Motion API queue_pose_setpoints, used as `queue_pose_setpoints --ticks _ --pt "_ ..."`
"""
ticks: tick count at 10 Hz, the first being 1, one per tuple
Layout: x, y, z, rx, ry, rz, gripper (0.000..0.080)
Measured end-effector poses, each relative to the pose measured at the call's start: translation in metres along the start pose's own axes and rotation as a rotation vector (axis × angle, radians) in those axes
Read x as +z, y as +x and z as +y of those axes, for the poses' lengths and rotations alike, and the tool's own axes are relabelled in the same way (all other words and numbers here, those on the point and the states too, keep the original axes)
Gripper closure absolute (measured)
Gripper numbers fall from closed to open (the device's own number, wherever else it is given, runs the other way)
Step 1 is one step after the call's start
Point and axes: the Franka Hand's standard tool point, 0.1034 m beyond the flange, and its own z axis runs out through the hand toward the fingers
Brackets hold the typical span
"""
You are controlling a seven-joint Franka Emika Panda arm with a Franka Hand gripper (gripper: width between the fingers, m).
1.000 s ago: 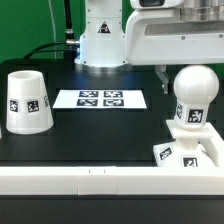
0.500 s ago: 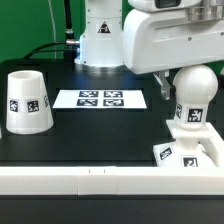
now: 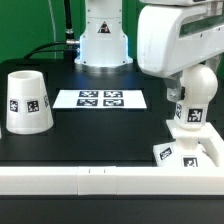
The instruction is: Assemble lamp
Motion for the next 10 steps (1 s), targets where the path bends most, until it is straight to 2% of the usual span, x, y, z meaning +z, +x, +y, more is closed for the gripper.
queue_pose_setpoints --ticks 3,6,10 --pt "0.0014 -0.0018 0.0014 -0.166 0.000 -0.003 0.0101" --pt "0.0017 0.0014 -0.0025 -0.448 -0.024 -0.031 0.0101" --pt "0.0023 0.0038 -0.0068 -0.738 -0.026 -0.055 0.0101"
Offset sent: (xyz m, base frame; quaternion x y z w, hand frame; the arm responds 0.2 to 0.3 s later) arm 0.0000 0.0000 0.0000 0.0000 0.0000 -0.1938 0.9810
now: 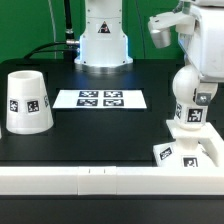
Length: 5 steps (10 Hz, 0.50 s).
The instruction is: Assemble lamp
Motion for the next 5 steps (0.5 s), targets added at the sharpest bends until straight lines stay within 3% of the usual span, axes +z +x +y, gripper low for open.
queue_pose_setpoints --ticks 5 --pt "-0.0008 0.0054 -0.0004 -0.280 -0.005 -0.010 0.0101"
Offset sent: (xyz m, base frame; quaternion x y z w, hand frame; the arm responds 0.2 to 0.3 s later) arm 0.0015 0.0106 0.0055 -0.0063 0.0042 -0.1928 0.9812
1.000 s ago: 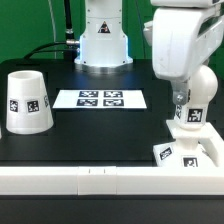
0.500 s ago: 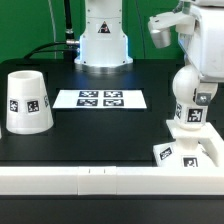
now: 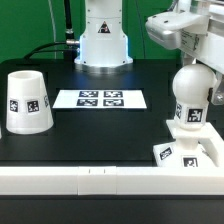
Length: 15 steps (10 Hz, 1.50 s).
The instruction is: Assemble lamp
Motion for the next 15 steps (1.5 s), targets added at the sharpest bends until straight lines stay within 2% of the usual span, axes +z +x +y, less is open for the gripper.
queue_pose_setpoints --ticks 5,6,11,12,15 --pt "0.001 -0.010 -0.001 -0.239 0.003 -0.012 0.0101" --pt "0.001 -0.011 -0.002 -0.238 0.004 -0.012 0.0223" --pt "0.001 -0.012 -0.002 -0.188 0.003 -0.012 0.0223" --pt "0.002 -0.012 -0.003 -0.106 0.012 -0.009 0.0223" --pt "0.002 -0.012 -0.007 0.232 0.065 -0.015 0.0222"
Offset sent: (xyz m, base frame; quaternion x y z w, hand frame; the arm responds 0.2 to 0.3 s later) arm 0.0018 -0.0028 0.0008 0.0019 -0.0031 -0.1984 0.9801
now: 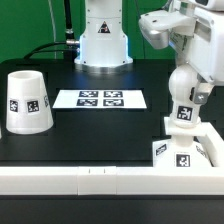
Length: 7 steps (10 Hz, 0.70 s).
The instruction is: Assemble lamp
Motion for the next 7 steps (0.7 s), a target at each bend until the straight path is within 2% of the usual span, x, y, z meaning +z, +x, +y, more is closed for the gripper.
queue_pose_setpoints --ticks 2,7 --pt "-0.0001 -0.0003 0.0026 0.157 -0.008 0.007 0.0222" --pt "0.0001 0.0007 0.0022 0.471 -0.005 0.012 0.0222"
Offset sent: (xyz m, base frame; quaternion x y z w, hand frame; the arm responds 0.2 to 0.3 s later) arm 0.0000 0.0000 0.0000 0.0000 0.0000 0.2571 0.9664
